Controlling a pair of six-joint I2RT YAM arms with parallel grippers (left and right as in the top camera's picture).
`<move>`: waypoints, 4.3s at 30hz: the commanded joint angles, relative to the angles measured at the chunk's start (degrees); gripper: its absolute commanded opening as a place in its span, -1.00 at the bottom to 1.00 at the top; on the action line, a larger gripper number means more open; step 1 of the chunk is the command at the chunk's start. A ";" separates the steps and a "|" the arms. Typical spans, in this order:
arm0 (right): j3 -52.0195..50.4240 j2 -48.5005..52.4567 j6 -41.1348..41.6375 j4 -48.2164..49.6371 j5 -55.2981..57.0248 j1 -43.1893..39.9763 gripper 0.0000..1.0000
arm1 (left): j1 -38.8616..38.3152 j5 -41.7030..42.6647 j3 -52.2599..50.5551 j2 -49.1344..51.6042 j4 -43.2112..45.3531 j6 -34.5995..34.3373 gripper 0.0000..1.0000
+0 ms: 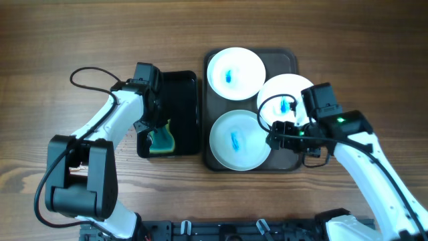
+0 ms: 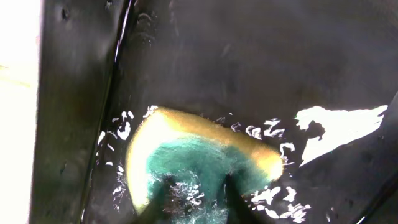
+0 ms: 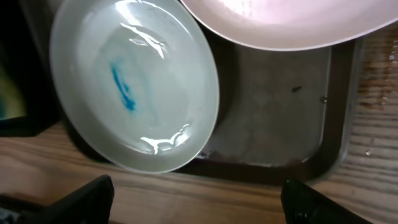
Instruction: Clean dirty plates on tray and stack at the side
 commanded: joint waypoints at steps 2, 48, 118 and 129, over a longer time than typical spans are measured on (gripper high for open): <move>-0.74 4.48 -0.87 3.17 -1.07 0.22 0.73 | -0.09 0.96 1.16 1.86 1.29 0.46 -0.92; -7.87 14.64 -0.98 25.49 2.99 0.39 -0.77 | -2.03 3.17 16.87 -0.74 -18.05 4.96 -0.92; -8.72 19.45 11.10 24.90 8.94 0.33 -0.91 | -23.32 11.13 21.24 6.82 -6.93 -1.27 -0.92; -8.72 19.45 9.46 24.33 9.01 0.33 -0.91 | -4.68 1.70 19.12 -2.97 -16.68 5.18 -0.92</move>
